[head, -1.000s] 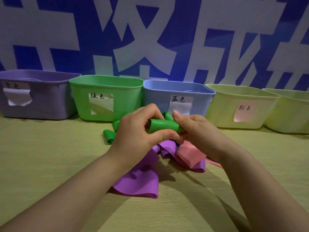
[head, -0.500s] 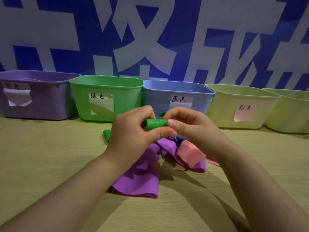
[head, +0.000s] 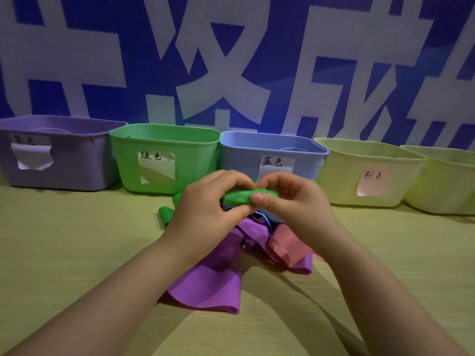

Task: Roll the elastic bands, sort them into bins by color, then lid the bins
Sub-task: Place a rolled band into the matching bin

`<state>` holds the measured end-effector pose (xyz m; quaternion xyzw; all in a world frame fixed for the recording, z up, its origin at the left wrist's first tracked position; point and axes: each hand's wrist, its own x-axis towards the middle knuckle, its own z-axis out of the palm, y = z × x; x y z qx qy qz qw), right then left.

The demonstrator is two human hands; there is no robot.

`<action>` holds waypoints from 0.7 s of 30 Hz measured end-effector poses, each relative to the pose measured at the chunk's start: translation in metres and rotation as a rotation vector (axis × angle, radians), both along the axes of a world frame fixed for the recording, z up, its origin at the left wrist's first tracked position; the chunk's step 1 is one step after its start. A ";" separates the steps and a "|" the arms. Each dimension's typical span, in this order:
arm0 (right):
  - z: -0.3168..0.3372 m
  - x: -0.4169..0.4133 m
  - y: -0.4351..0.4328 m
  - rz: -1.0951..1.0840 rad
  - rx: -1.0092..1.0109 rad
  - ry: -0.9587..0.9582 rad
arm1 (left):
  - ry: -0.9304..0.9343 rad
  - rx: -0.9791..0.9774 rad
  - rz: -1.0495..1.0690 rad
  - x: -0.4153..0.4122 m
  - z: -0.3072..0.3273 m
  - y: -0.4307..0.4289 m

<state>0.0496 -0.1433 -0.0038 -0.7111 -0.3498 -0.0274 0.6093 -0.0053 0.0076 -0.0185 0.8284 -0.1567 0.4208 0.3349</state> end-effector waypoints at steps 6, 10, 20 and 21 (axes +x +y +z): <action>-0.004 0.017 0.021 -0.054 -0.068 -0.059 | 0.076 0.076 0.131 0.015 0.010 0.017; 0.008 0.027 0.040 -0.127 -0.332 -0.266 | 0.095 0.161 0.212 0.023 0.014 0.042; 0.034 0.052 0.140 -0.217 -0.437 -0.496 | 0.138 0.337 0.318 0.042 0.043 0.140; 0.034 0.055 0.150 -0.230 -0.431 -0.498 | 0.134 0.352 0.328 0.045 0.044 0.149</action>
